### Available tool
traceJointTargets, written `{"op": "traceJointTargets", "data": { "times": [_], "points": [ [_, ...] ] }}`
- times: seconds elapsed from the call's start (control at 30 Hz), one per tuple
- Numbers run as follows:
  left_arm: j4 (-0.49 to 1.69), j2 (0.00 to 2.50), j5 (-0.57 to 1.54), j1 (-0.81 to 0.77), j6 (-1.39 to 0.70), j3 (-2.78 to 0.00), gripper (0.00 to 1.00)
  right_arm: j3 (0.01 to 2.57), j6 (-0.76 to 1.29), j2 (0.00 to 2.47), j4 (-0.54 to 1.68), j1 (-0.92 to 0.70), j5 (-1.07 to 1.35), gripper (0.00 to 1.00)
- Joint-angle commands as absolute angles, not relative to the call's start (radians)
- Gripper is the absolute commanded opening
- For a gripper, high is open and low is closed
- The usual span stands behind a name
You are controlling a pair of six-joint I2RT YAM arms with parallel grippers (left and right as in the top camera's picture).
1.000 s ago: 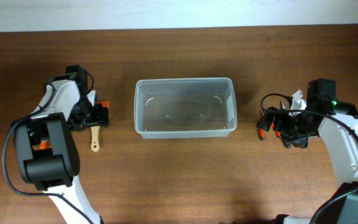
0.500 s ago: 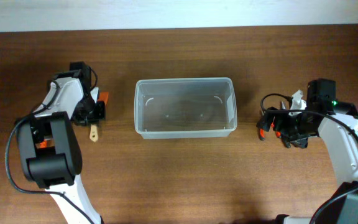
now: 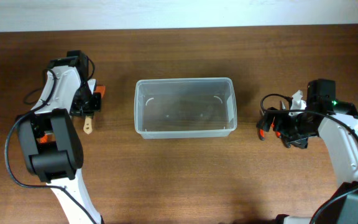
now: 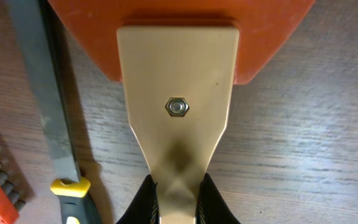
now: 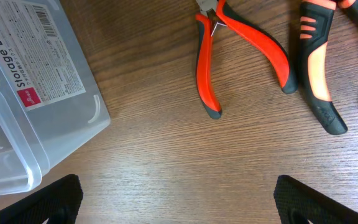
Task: Pack container
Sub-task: 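Lower the left gripper onto the orange scraper's wooden handle and grasp it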
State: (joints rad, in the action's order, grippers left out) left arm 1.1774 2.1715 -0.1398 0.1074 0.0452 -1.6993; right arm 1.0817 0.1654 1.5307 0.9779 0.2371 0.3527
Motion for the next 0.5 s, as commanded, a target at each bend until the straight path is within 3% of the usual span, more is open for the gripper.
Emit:
{"op": "traceJointTargets", "data": {
  "times": [0.0, 0.47],
  "points": [
    [1.183, 2.175, -0.154, 0.105, 0.063, -1.714, 0.02, 1.101, 0.174, 1.537, 0.982, 0.243, 0.343, 0.98],
    [1.166, 2.169, -0.147, 0.101, 0.078, -1.717, 0.02, 1.101, 0.174, 1.537, 0.981, 0.243, 0.343, 0.99]
  ]
}}
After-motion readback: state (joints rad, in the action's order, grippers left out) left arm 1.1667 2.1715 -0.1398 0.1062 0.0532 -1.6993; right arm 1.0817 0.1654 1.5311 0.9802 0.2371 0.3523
